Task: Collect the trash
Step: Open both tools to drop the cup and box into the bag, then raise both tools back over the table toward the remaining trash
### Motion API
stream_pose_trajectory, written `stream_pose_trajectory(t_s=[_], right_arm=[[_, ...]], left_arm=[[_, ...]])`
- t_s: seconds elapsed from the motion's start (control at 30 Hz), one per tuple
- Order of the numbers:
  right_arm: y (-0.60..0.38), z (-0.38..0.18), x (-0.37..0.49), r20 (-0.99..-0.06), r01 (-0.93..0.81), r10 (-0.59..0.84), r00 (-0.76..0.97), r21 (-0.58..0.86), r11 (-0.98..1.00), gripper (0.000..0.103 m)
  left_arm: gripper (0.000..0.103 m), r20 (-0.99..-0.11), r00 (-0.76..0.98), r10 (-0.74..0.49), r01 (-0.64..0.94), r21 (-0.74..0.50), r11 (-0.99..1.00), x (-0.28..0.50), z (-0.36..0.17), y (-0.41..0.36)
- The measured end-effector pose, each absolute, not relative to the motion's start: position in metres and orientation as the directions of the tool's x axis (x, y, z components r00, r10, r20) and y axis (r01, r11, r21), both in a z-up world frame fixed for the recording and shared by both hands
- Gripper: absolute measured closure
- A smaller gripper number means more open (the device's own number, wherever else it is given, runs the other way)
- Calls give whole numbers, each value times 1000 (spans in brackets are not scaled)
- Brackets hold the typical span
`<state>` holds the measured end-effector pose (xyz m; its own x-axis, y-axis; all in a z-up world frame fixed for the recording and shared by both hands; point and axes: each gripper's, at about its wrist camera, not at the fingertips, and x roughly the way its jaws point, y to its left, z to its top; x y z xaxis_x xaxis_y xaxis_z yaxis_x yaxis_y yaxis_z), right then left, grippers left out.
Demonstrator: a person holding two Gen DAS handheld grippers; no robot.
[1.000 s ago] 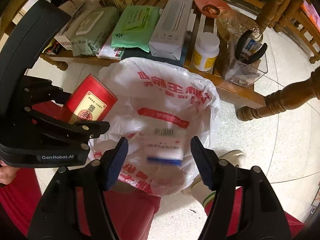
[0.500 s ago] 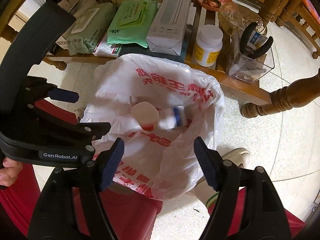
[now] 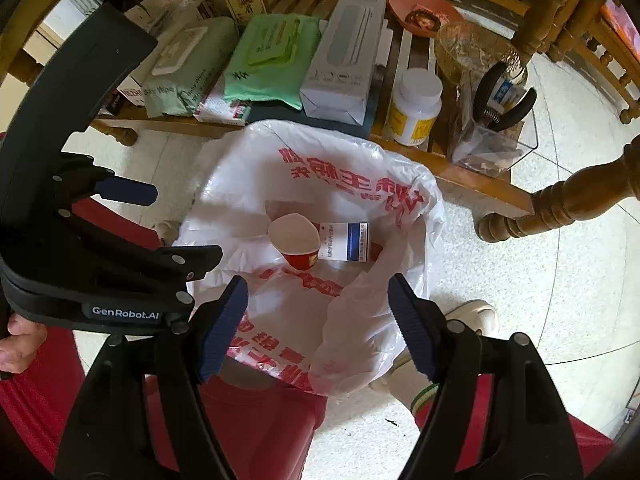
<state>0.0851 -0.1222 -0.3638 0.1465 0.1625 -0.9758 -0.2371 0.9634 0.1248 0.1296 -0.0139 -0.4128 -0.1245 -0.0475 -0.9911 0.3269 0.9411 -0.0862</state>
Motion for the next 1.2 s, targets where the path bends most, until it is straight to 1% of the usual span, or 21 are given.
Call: stream_pose_trajectory(t_s=[0.1, 0.2, 0.33, 0.43, 0.47, 0.5, 0.67, 0.83, 0.97, 1.07, 1.2], right_arm=[[-123, -344, 78, -967, -224, 185, 176, 143, 964, 24], [-129, -317, 70, -949, -196, 240, 204, 201, 960, 17], [-144, -267, 60, -919, -161, 304, 252, 270, 949, 16], [-158, -224, 58, -890, -156, 326, 318, 290, 944, 15], [-163, -209, 59, -880, -155, 325, 345, 288, 945, 14], [-168, -189, 60, -868, -155, 319, 379, 281, 947, 11], [-184, -107, 72, -807, -178, 295, 512, 236, 955, 10], [-183, -33, 84, -736, -228, 259, 625, 145, 963, 7], [-174, 16, 94, -701, -299, 239, 672, 38, 954, 7], [-173, 43, 105, -689, -339, 249, 681, 6, 941, 7], [-167, 73, 121, -686, -417, 294, 665, -14, 909, 7]], left_arm=[[19, -994, -96, -43, 329, -73, 941, 119, -391, -5], [16, -997, -70, -45, 329, -65, 942, 106, -366, 5], [16, -999, -18, -36, 342, -40, 939, 85, -318, 26], [16, -998, 52, -27, 356, -7, 934, 81, -263, 42], [16, -997, 71, -23, 359, 4, 933, 82, -250, 45], [14, -995, 100, -16, 361, 22, 932, 86, -228, 50], [11, -970, 244, -15, 352, 74, 933, 114, -135, 66], [9, -930, 367, -28, 348, 109, 931, 148, -48, 74], [8, -923, 382, -38, 400, 128, 908, 169, -6, 68], [8, -927, 371, -53, 437, 124, 891, 188, 22, 62], [8, -935, 353, -42, 452, 131, 882, 206, 42, 55]])
